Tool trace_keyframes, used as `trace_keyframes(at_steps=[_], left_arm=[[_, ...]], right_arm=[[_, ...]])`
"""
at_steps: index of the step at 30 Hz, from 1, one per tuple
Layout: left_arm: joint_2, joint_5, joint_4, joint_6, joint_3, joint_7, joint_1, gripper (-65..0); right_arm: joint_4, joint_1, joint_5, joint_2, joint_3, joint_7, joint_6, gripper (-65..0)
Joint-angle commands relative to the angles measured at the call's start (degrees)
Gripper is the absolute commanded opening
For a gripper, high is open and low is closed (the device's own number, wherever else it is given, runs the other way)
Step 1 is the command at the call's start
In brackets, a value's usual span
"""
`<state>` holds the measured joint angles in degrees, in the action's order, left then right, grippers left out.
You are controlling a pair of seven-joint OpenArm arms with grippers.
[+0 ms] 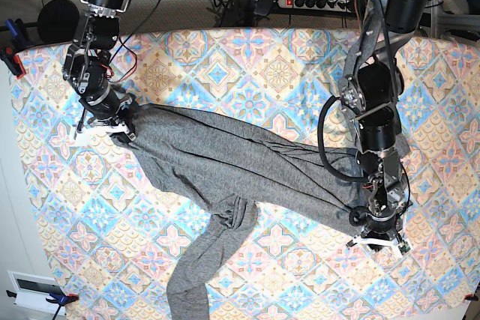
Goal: Layout the t-shirt on the table in an organized manner, then fold the t-shirt properly
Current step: 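Carry the held shirt end with the left gripper back toward the right gripper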
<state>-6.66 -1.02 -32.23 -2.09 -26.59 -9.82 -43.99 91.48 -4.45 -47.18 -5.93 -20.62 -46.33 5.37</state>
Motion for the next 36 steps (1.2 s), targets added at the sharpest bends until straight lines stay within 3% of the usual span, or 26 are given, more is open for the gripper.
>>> trace_keyframes(at_steps=[1,4,6,11,14,17,20,23,28,32,36], left_arm=[[-0.3,0.3,-0.8,1.0,0.3,0.1,-2.0,-39.0],[-0.4,-0.3,-1.1,6.4,0.3,-6.9,-2.0,-26.6],[-1.5,-0.3,-1.7,9.6,0.3,-11.0,-2.1,-22.1],[-1.8,-0.3,-10.0,13.7,0.3,-25.3,0.6,-21.1],[-1.8,-0.3,-23.6,15.3,0.3,-34.3,6.6,-25.1],[-2.1,0.2,-37.5,17.2,1.2,-38.6,13.8,-33.5],[-6.8,-0.4,-46.8,18.2,9.5,-42.3,20.5,-42.4],[-9.9,-1.6,-53.4,18.2,13.3,-41.6,26.4,-47.7],[-10.7,-11.3,-58.3,18.2,5.4,-42.9,33.5,-48.3],[-7.8,-23.8,-58.0,18.1,-6.9,-47.0,37.3,-48.3],[-5.8,-30.7,-58.0,18.0,-13.8,-48.2,38.8,-48.3]], right_arm=[[1.0,0.8,-0.9,-0.7,0.0,0.8,-0.6,-65.0],[1.0,0.8,-0.9,-0.7,0.0,0.8,-0.6,-65.0],[1.0,0.8,-0.9,-0.7,0.0,0.8,-0.6,-65.0],[1.0,0.8,-0.9,-0.7,0.1,0.8,-0.6,-65.0],[1.0,0.8,-0.9,-0.7,0.1,0.8,-0.6,-65.0],[1.0,0.8,-0.9,-0.7,0.1,0.8,-0.6,-65.0],[1.0,0.8,-0.9,-0.7,0.1,0.8,-0.6,-65.0],[1.0,0.8,-0.9,-0.7,0.1,0.8,-0.6,-65.0],[1.0,0.8,-0.9,-0.7,0.1,0.8,-0.6,-65.0],[1.0,0.8,-0.9,-0.7,0.1,0.8,-0.6,-65.0],[1.0,0.8,-0.9,-0.7,0.2,0.7,-0.6,-65.0]])
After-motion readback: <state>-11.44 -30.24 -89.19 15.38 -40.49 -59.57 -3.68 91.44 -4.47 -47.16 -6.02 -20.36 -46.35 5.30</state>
